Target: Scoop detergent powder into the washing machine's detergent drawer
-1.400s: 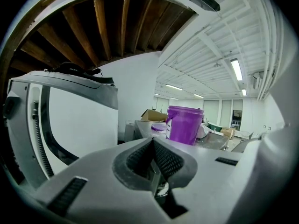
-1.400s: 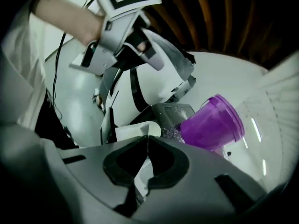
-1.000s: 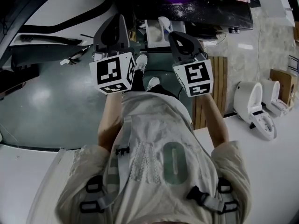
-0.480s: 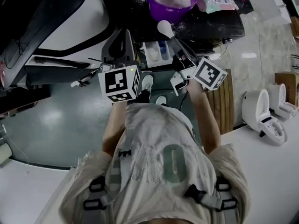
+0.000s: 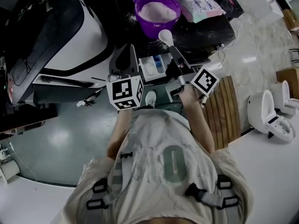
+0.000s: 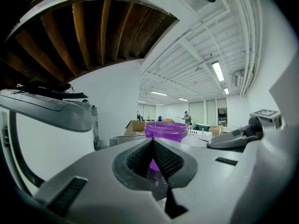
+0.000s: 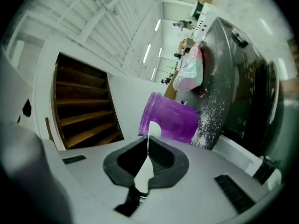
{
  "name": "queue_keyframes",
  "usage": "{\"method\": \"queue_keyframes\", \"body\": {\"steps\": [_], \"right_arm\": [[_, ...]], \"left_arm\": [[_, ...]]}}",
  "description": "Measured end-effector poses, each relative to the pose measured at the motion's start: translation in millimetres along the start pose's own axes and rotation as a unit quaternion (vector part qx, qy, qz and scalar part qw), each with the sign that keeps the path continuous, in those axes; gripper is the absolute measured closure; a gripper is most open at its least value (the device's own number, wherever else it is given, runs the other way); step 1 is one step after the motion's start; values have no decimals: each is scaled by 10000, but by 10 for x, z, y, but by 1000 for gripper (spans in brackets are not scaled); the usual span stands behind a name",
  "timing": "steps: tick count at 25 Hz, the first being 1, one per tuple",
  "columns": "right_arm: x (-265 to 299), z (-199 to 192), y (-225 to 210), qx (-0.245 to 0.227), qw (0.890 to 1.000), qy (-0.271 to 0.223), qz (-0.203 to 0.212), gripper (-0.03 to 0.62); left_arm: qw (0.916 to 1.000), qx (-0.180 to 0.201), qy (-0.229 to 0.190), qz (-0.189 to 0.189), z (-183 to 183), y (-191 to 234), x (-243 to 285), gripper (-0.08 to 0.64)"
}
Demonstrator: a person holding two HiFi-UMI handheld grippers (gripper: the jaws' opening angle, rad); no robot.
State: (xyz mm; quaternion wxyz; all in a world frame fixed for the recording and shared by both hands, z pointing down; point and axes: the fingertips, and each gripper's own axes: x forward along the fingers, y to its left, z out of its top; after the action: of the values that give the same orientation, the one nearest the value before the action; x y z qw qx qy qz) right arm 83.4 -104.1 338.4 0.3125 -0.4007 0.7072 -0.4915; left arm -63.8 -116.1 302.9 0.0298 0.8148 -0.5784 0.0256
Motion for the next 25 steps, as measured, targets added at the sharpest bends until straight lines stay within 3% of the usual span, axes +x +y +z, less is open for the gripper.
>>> {"method": "queue_keyframes", "body": {"steps": [3,5,7,10,13,15,19,25], "right_arm": [[-55,16,43,-1057,9940,-13,-265,581],[-95,52,73,-1908,9802,-3,-536,581],[-125,94,107,-2839,9550,31,-857,581],[-163,146,156,-4032,9056,61,-1315,581],[-185,151,190,-4765,8655,108,-1543,581],[-202,137,209,-5022,8500,138,-1586,581],[-258,162,241,-5264,8343,150,-1629,581],[-329,166,232,-5266,8351,163,-1582,581]], "left_arm": [[10000,57,5,-75,-7,-78,33,540],[9999,80,14,-116,-5,-136,42,540],[9998,112,10,-152,18,-189,46,540],[9997,171,-28,-197,75,-257,54,540],[9996,180,-51,-233,99,-319,69,540],[9994,177,-27,-280,85,-367,75,540],[9991,184,23,-389,53,-451,72,540],[9991,150,-1,-397,63,-467,42,540]]}}
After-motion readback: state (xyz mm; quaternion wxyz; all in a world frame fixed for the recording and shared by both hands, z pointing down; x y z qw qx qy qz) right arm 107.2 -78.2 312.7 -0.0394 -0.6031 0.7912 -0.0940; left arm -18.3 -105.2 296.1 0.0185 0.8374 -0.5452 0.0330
